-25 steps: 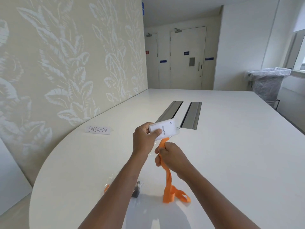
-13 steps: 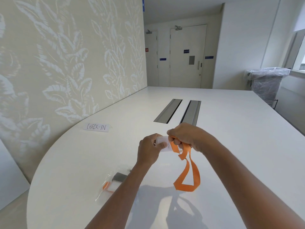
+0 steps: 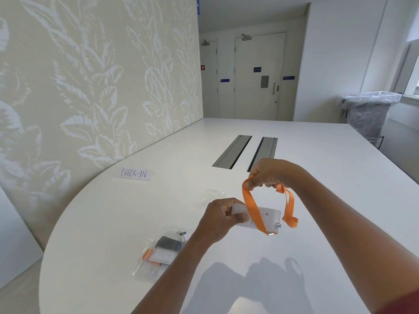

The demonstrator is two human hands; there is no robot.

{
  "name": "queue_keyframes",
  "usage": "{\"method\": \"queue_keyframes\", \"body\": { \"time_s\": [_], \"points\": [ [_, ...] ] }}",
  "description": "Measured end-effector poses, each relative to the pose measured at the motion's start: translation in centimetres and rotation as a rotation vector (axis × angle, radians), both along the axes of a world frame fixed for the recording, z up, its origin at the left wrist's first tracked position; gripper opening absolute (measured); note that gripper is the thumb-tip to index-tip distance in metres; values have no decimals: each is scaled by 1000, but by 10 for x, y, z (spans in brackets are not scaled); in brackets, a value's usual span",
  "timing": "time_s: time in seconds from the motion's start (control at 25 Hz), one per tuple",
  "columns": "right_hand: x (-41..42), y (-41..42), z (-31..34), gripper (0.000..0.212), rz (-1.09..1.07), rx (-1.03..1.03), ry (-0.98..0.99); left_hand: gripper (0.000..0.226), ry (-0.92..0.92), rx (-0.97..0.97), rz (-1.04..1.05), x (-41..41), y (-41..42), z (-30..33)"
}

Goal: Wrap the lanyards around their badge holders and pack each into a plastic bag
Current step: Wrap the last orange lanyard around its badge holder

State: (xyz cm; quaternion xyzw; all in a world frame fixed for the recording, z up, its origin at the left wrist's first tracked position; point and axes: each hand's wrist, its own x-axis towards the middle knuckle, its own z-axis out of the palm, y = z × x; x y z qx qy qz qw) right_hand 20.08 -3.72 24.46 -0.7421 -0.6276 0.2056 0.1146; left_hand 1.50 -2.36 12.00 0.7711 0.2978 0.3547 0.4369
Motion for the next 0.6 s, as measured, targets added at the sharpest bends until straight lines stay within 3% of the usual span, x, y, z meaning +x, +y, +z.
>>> {"method": "queue_keyframes", "body": {
  "time_s": [0.16,0.44,0.6],
  "points": [
    [18,2,-21,19,-41,72,185,12,-138,-51,-87,-3,-8,11],
    [25,-15,-75,26,119,156,640,38,-343,4,-101,-11,-9,38],
    [19,-13,-113,13,126,110,581,26,-379,25,-37,-10,-5,57]
  ]
}}
